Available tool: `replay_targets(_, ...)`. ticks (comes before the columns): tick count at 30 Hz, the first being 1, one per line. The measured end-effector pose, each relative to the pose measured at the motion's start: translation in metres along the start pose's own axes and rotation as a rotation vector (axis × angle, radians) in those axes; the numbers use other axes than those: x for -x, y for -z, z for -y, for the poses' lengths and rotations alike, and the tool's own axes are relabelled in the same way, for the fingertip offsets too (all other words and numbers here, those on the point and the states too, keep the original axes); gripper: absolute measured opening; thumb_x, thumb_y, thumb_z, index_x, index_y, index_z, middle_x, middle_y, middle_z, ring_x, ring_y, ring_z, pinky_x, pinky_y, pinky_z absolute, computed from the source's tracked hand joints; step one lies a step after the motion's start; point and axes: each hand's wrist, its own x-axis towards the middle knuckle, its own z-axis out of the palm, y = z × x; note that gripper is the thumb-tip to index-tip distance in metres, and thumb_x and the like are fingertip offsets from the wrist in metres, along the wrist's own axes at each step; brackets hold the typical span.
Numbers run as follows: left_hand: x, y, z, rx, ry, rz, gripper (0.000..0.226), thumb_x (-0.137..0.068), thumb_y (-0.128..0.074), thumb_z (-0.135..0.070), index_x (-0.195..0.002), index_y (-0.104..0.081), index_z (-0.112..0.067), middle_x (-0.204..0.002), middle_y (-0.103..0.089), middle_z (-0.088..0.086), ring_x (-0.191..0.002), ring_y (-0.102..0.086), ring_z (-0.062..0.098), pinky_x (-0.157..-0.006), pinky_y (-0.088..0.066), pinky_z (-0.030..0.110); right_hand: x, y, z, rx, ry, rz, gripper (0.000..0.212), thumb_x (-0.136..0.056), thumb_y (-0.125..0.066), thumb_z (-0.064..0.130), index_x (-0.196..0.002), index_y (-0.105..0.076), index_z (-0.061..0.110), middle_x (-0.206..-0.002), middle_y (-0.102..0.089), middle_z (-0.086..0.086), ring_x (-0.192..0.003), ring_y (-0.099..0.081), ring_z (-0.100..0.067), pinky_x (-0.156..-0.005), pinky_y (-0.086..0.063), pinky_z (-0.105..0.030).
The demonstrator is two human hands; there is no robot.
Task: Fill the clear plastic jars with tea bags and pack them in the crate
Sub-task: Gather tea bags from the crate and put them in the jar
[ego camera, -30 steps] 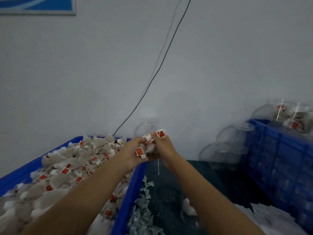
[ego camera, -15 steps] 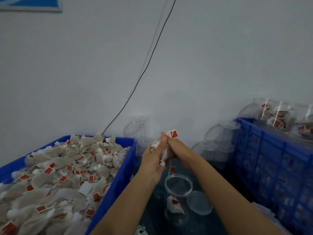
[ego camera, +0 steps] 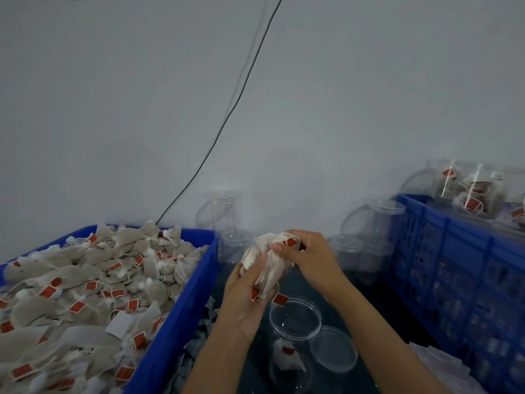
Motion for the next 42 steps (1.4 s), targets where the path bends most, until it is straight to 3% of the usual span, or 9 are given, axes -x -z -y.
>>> replay_targets(5,-0.004,0.011,0.0,0.084,-0.01,-0.044,0.054,-0.07,-0.07,-0.024,-0.121,-0.061,-0.007,-0.108,-0.071,0.017,-0.082,-0.07,0.021,-0.059,-0.057,0.026,-0.013,-0.007,0.004,0.016,-0.018,0.07,0.006,-0.084,-0.07,0.006,-0.088,-0.071,0.003,-0.075,-0.07,-0.002,-0.065,-0.062,-0.004,-0.061,-0.05,-0.015)
replay_targets(10,-0.002,0.027,-0.003,0.11,-0.039,-0.212,0.047,-0.077,-0.07,-0.018,-0.122,-0.06,-0.009,-0.114,-0.069,0.017,-0.099,-0.066,0.029,-0.075,-0.056,0.034,-0.023,-0.034,0.001,0.067,-0.09,0.079,0.012,-0.082,-0.072,0.007,-0.093,-0.07,0.003,-0.088,-0.07,-0.01,-0.078,-0.066,-0.017,-0.074,-0.058,-0.027)
replay_targets(20,-0.006,0.04,-0.037,0.252,-0.209,-0.555,0.045,-0.087,-0.066,-0.004,-0.13,-0.055,-0.011,-0.121,-0.064,0.01,-0.11,-0.062,0.024,-0.098,-0.05,0.042,-0.053,-0.094,0.012,-0.132,-0.199,0.112,0.02,-0.082,-0.07,-0.002,-0.102,-0.065,-0.003,-0.088,-0.069,-0.005,-0.081,-0.067,-0.016,-0.066,-0.059,-0.024)
replay_targets(26,-0.002,0.035,-0.059,0.245,-0.339,-0.724,0.038,-0.087,-0.067,-0.007,-0.113,-0.046,-0.025,-0.104,-0.058,-0.005,-0.091,-0.059,0.013,-0.082,-0.051,0.033,-0.067,-0.115,0.032,-0.218,-0.164,0.114,0.008,-0.085,-0.065,-0.004,-0.087,-0.066,0.004,-0.08,-0.067,-0.007,-0.07,-0.064,-0.014,-0.062,-0.058,-0.022)
replay_targets(30,-0.005,0.037,-0.088,0.181,-0.393,-0.831,0.053,-0.079,-0.068,0.007,-0.123,-0.046,-0.015,-0.116,-0.056,0.006,-0.096,-0.059,0.022,-0.077,-0.052,0.035,-0.073,-0.134,0.041,-0.329,-0.251,0.071,0.007,-0.093,-0.06,0.01,-0.086,-0.06,0.012,-0.082,-0.064,-0.007,-0.067,-0.061,-0.018,-0.06,-0.056,-0.026)
replay_targets(33,-0.004,0.049,-0.105,0.111,-0.27,-0.726,0.049,-0.084,-0.064,0.007,-0.128,-0.047,-0.007,-0.124,-0.057,0.018,-0.093,-0.062,0.03,-0.077,-0.054,0.044,-0.07,-0.154,0.04,-0.231,-0.324,0.113,0.026,-0.088,-0.069,0.025,-0.105,-0.055,0.011,-0.1,-0.061,-0.009,-0.085,-0.06,-0.021,-0.068,-0.054,-0.031)
replay_targets(36,0.003,0.062,-0.121,0.083,-0.136,-0.591,0.041,-0.09,-0.057,0.003,-0.13,-0.049,0.0,-0.131,-0.055,0.021,-0.082,-0.059,0.024,-0.062,-0.049,0.031,-0.068,-0.169,0.037,-0.094,-0.301,0.071,0.037,-0.081,-0.07,-0.001,-0.113,-0.053,0.005,-0.105,-0.061,-0.015,-0.09,-0.057,-0.024,-0.065,-0.05,-0.028)
replay_targets(39,0.009,0.079,-0.137,0.075,-0.067,-0.589,0.044,-0.091,-0.058,-0.001,-0.134,-0.05,0.001,-0.13,-0.057,0.023,-0.111,-0.059,0.034,-0.079,-0.051,0.039,-0.069,-0.176,0.034,-0.13,-0.321,0.088,0.041,-0.08,-0.065,-0.009,-0.118,-0.054,0.002,-0.102,-0.057,-0.011,-0.088,-0.055,-0.021,-0.057,-0.047,-0.019)
replay_targets(42,0.017,0.096,-0.148,0.086,-0.012,-0.549,0.04,-0.095,-0.055,-0.004,-0.134,-0.05,0.001,-0.135,-0.053,0.022,-0.124,-0.052,0.035,-0.096,-0.05,0.039,-0.067,-0.185,0.026,-0.113,-0.33,0.129,0.042,-0.082,-0.065,-0.007,-0.122,-0.055,0.002,-0.111,-0.058,-0.014,-0.095,-0.055,-0.021,-0.069,-0.052,-0.024)
